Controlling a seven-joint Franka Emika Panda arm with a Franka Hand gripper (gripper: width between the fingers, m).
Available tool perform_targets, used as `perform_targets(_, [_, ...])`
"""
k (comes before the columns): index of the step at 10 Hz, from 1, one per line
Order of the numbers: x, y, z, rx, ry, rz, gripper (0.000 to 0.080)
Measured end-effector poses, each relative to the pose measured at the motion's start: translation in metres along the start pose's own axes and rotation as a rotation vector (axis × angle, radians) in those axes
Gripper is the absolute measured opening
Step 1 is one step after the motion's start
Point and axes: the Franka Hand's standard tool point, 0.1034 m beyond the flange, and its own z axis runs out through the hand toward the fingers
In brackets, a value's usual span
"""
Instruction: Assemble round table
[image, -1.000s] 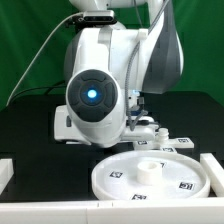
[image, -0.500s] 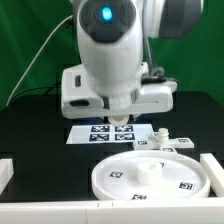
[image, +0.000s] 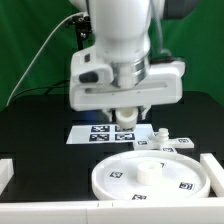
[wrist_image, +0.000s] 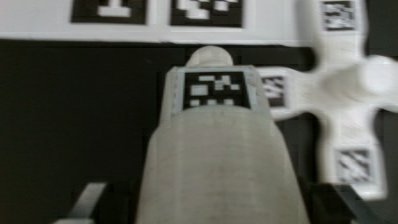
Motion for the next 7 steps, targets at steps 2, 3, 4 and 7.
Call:
perform_targets(2, [0.032, -0.006, -0.032, 0.000, 0.216, -0.044, 0.0406])
perform_targets(3, [0.033, -0.004, -0.032, -0.009, 0.281, -0.044, 0.0406])
perform_targets(4, [0.036, -0.001, -0.032, -0.022, 0.367, -0.040, 0.0406])
perform_targets(7, [0.050, -0.005, -0.045, -0.064, 0.589, -0.056, 0.0407])
